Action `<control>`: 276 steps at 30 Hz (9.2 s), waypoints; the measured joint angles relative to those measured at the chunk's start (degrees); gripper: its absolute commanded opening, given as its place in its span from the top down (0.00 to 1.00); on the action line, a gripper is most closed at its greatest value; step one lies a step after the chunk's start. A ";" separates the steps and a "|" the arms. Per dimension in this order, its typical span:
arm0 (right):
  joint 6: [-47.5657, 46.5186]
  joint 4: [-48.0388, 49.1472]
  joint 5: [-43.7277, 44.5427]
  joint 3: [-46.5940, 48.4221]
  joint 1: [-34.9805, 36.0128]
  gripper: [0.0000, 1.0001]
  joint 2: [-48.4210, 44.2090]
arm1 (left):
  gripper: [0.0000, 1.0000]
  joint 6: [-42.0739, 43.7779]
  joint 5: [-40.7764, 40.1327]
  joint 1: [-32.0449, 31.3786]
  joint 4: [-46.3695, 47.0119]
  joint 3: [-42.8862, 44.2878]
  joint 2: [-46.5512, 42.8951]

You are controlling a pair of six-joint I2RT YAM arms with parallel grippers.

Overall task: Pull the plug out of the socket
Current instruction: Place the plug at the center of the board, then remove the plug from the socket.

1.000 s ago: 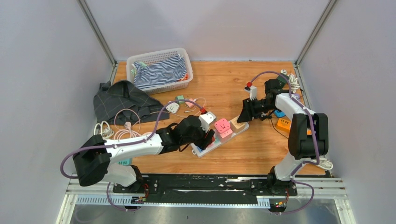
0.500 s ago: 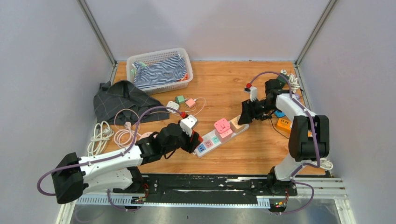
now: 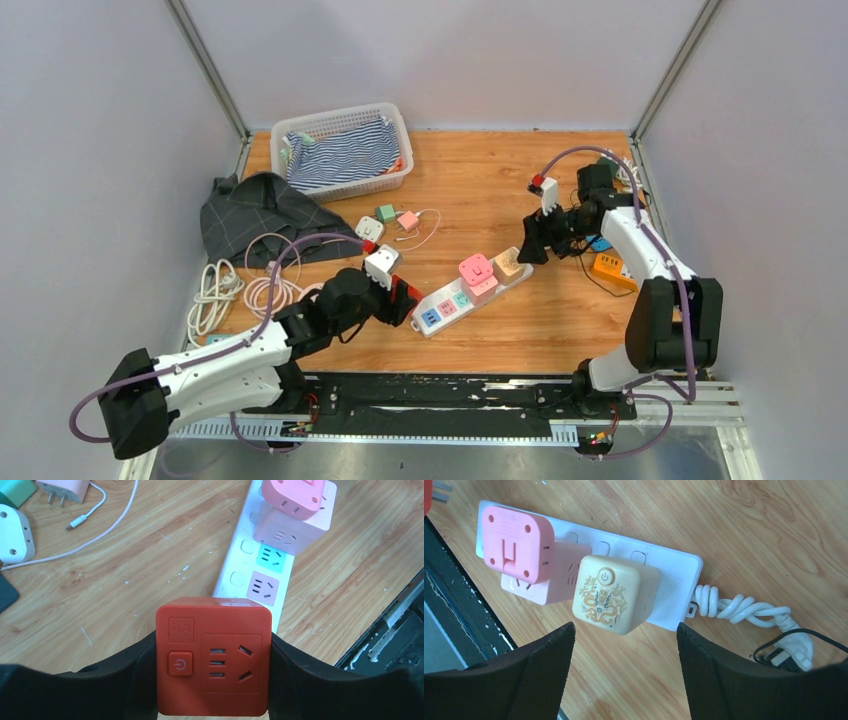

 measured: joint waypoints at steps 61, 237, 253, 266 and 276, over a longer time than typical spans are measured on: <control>-22.27 3.17 0.11 -23.58 -3.45 0.19 -43.15 | 1.00 -15.02 33.11 38.86 3.10 16.20 24.61; -53.70 10.19 2.75 -22.64 23.87 0.51 -20.90 | 0.63 -10.25 35.01 10.40 43.85 14.36 44.52; -53.70 11.26 4.98 -21.35 25.57 0.67 -19.74 | 0.63 -6.75 31.28 8.61 41.27 14.53 41.77; -53.62 12.20 5.99 -21.03 26.14 0.73 -19.39 | 0.61 -5.09 31.63 4.20 41.24 16.26 40.87; -53.51 12.22 5.99 -21.03 26.16 0.74 -19.39 | 0.57 -2.49 29.77 4.02 38.60 16.37 40.87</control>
